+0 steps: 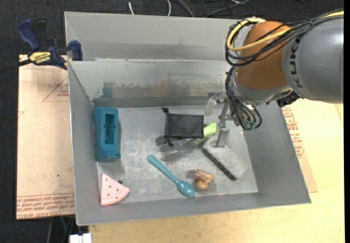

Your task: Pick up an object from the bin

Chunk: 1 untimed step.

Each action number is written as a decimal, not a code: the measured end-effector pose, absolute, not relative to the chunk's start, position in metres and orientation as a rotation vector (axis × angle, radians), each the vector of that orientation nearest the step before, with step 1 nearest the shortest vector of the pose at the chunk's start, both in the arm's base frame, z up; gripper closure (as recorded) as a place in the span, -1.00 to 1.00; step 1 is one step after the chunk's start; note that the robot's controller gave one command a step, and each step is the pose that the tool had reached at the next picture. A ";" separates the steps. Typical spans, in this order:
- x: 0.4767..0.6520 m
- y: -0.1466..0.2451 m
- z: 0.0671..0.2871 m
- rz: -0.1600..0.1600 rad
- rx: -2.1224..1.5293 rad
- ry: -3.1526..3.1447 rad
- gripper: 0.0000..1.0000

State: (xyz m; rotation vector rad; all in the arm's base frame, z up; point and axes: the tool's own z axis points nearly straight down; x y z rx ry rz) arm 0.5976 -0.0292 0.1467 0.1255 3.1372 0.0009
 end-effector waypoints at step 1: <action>0.611 -0.012 0.124 -0.001 -0.093 3.135 -1.00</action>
Offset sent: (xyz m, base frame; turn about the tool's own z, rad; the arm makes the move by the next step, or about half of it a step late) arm 0.0567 0.0366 -0.0463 -0.2188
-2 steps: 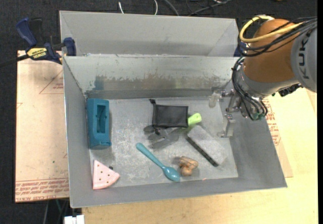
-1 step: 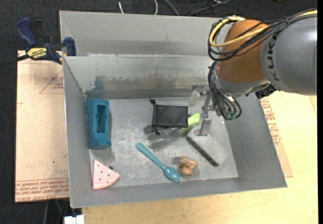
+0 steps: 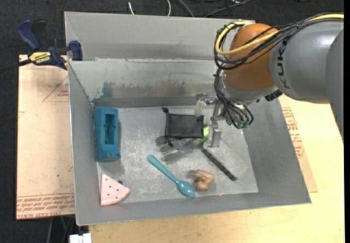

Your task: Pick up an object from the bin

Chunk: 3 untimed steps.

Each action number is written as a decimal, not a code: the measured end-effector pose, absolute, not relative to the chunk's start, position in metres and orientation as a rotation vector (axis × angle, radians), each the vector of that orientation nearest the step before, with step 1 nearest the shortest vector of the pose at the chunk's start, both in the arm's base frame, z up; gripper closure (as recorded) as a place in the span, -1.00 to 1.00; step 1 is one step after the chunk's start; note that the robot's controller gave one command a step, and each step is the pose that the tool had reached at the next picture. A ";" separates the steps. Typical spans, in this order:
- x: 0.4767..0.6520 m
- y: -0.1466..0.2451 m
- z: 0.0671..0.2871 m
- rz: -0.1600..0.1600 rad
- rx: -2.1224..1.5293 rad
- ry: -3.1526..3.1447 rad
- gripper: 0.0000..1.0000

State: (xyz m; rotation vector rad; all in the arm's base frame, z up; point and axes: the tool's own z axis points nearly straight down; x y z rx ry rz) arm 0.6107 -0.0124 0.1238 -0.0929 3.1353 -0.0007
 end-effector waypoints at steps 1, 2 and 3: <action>0.657 0.007 0.102 0.005 -0.214 3.124 -1.00; 0.654 0.004 0.075 0.001 -0.214 3.124 1.00; 0.654 0.004 0.075 0.001 -0.214 3.124 1.00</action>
Offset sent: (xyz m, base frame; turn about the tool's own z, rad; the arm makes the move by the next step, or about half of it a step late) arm 0.0399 0.0148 -0.0538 -0.0784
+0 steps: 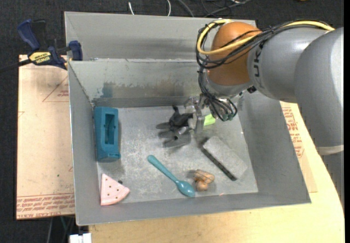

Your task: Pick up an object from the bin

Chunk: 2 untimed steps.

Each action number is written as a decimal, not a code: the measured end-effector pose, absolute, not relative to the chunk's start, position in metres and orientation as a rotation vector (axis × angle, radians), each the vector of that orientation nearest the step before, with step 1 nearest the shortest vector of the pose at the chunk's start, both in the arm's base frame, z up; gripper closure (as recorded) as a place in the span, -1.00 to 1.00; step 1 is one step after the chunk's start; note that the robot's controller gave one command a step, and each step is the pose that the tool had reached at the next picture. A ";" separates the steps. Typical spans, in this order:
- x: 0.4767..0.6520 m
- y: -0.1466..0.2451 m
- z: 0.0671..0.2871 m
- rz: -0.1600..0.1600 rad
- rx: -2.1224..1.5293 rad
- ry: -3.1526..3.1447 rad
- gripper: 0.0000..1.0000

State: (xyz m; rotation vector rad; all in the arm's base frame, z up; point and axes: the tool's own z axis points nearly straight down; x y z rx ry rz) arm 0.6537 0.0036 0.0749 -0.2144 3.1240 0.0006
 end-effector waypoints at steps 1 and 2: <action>0.623 0.008 0.137 0.001 -0.381 3.114 1.00; 0.630 0.011 0.194 0.002 -0.281 3.118 1.00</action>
Offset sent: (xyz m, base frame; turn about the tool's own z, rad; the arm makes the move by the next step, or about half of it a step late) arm -0.0241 0.0069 0.1175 -0.0420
